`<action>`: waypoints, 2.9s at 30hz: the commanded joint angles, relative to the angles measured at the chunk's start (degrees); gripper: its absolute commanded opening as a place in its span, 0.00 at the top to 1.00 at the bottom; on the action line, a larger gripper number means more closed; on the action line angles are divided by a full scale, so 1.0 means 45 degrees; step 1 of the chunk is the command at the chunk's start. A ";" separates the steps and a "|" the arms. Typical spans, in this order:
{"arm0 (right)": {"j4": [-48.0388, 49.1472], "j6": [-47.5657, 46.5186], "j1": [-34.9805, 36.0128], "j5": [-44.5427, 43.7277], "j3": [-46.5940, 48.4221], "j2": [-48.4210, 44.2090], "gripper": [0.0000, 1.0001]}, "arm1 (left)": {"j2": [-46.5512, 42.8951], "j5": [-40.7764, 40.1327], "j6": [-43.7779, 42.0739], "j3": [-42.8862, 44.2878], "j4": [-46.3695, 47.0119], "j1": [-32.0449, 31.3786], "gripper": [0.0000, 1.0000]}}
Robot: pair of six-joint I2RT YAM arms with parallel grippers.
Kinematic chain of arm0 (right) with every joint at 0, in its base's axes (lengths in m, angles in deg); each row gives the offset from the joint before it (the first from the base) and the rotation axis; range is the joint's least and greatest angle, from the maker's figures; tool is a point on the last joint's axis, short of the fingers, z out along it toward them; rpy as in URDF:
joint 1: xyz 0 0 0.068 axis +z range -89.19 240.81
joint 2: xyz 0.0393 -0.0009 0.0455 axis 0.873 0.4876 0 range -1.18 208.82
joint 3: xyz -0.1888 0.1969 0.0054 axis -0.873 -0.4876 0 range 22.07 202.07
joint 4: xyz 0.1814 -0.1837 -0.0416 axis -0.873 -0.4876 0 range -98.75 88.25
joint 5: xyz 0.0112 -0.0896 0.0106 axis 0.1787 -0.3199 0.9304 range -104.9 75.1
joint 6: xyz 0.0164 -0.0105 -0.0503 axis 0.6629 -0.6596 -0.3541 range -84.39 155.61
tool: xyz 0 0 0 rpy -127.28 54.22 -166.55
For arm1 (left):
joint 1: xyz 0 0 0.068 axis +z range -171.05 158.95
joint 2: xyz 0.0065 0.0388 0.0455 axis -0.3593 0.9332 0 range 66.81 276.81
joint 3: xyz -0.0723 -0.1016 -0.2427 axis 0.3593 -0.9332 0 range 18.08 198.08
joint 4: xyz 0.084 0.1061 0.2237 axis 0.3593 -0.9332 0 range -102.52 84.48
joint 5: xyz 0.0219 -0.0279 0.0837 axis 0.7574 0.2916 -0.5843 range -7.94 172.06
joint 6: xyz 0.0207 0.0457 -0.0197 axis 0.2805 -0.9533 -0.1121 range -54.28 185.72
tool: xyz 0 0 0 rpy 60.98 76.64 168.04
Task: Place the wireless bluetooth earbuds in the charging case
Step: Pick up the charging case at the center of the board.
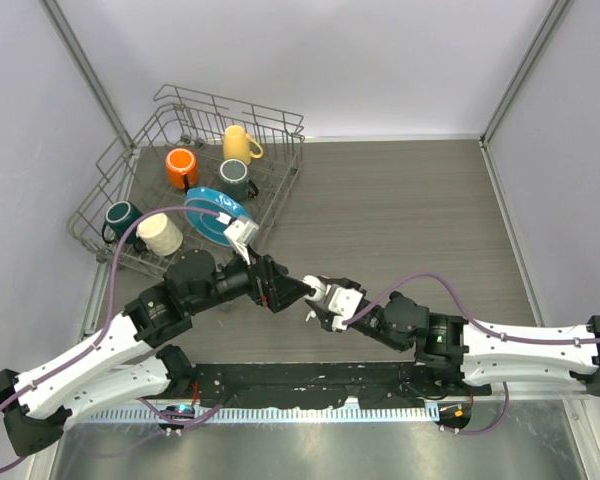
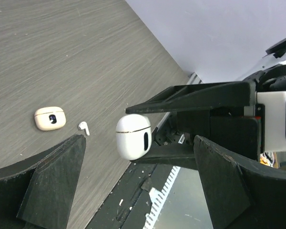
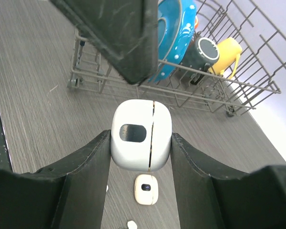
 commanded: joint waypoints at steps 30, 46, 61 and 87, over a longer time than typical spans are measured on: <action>0.1337 -0.0319 0.0095 0.0447 -0.0266 -0.1558 0.99 | 0.2215 0.3229 0.0739 0.0053 0.2798 0.0003 0.40; 0.1494 0.0460 0.0095 0.0331 -0.0189 -0.1656 0.27 | 0.2353 0.3036 0.0174 -0.0005 0.2661 0.0022 1.00; -0.6336 1.3599 -0.0840 -0.4501 0.4225 -0.1675 0.10 | -0.3601 -0.1421 -0.3496 -0.4203 0.6643 0.0022 1.00; 0.5146 2.4777 -0.5316 0.7382 -0.0012 0.1157 0.10 | -0.2882 0.0866 -0.6096 -0.5689 0.9868 0.0022 1.00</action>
